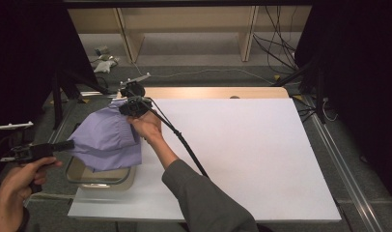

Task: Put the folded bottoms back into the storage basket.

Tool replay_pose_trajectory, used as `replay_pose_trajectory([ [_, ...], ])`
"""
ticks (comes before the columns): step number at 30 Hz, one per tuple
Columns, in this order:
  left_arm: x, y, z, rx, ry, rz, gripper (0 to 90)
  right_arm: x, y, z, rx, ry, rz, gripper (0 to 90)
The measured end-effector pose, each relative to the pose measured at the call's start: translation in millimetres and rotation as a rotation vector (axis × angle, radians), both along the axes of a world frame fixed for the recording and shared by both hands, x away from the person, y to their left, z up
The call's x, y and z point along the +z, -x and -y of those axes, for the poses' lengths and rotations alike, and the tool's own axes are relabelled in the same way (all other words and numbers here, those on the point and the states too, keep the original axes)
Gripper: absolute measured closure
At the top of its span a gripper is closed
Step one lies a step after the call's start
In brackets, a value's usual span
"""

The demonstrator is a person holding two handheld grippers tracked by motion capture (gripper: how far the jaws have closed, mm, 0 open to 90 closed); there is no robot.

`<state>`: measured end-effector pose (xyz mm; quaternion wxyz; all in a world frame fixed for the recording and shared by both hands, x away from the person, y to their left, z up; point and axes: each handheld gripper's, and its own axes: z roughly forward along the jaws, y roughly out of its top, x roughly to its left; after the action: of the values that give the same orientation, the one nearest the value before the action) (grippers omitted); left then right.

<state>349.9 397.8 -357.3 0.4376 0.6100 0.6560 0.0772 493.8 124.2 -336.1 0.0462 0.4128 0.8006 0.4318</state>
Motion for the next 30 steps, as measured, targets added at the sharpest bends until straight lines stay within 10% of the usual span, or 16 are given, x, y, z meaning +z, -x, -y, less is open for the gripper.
replay_pose_trajectory([
  [30,-12.3,-2.7,-3.8,0.0,-0.028,-0.053,85.4,-14.3,0.0,-8.6,0.014,0.025,-0.018,79.3],
])
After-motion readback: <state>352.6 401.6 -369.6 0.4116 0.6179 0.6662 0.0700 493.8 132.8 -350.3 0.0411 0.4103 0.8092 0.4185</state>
